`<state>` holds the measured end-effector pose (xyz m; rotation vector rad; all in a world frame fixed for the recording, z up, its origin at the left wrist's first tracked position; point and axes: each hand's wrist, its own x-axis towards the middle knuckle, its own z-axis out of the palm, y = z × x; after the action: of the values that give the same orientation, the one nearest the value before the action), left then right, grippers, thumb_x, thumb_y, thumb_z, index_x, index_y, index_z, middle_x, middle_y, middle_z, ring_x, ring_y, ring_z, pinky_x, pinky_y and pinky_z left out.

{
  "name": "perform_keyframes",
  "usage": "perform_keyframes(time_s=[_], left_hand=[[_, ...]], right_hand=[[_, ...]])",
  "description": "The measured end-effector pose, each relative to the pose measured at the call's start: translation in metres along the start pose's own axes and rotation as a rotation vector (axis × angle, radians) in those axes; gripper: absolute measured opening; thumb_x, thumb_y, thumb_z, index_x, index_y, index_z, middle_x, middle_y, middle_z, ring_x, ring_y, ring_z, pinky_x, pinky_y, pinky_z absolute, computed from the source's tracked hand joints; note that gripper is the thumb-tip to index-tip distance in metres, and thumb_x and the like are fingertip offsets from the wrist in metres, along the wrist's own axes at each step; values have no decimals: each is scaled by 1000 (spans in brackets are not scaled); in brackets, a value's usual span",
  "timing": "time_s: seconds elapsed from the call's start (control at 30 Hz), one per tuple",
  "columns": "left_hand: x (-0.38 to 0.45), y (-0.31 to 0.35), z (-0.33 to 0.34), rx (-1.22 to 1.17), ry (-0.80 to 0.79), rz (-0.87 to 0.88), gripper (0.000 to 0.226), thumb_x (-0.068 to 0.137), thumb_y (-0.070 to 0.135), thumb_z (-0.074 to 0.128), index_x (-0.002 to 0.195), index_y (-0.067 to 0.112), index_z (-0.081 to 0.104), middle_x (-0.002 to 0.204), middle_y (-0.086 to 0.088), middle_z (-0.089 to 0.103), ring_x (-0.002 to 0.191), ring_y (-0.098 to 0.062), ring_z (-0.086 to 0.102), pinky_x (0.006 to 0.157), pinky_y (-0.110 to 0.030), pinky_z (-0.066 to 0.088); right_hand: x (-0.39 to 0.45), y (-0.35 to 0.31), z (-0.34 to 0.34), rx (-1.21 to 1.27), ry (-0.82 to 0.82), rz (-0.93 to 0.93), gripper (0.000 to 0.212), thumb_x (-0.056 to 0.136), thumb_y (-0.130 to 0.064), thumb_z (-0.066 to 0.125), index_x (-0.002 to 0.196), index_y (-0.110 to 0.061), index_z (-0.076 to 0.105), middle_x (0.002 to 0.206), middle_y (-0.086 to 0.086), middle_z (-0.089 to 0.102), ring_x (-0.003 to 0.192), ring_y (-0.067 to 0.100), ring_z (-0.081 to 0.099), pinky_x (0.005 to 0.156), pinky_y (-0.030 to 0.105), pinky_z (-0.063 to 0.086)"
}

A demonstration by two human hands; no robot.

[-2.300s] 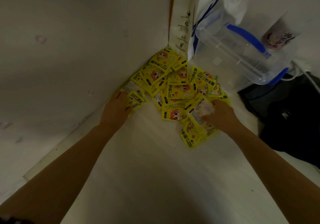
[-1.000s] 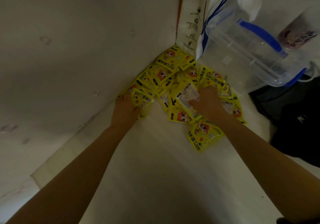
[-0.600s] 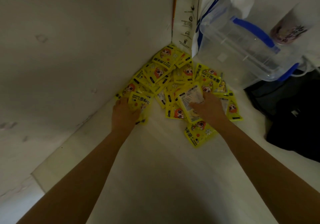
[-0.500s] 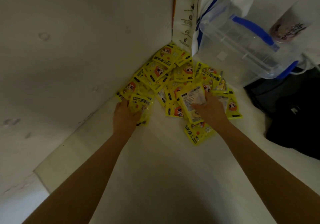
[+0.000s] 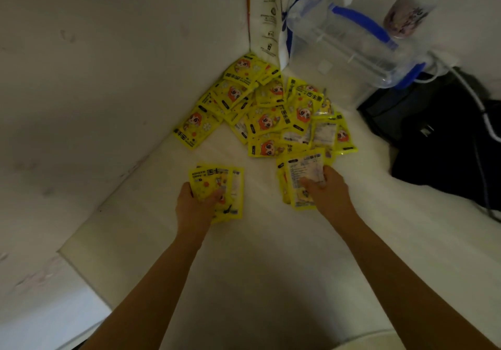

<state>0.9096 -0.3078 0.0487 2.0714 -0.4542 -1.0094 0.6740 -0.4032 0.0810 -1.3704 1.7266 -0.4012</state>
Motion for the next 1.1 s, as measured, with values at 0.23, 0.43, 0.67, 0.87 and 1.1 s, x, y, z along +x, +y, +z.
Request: perform_keyframes(time_s=[0.23,0.43,0.67,0.87,1.1], left_hand=[[-38,-25,-20,-40,-128,32,26,74,23,78,92,21,60,91,-5,70,82,-27,70,63,-45,60],[-63,-50,-49,23,-267,85,32,65,32,79,89,22,61,89,-4,70,81,-27,70,65,-50,59],[-91,-61,-54,94,-432,165,35,60,33,80,88,20,63,85,-5,70,79,-27,69,65,-48,58],[-129,-66,-34,111,-593,216,22,73,11,78,90,16,64,85,-2,71,74,-18,67,64,-33,55],[-195,-84,-4,213,-804,299,22,76,10,76,92,16,63,84,2,70,66,-2,66,55,-19,51]], right_hand=[[-73,34,19,40,98,96,28,85,-29,67,105,-10,61,101,7,69,90,27,67,78,36,54],[-147,54,47,72,180,175,26,86,-28,65,99,-5,58,90,8,65,83,29,63,67,32,48],[-222,81,54,139,354,295,28,85,-28,66,95,-3,57,84,7,63,79,28,60,68,32,47],[-283,115,48,261,475,385,22,85,-22,66,103,-9,61,93,7,68,82,23,65,69,29,52],[-360,164,41,420,622,494,19,86,-17,65,102,-8,62,92,5,69,82,22,66,65,28,53]])
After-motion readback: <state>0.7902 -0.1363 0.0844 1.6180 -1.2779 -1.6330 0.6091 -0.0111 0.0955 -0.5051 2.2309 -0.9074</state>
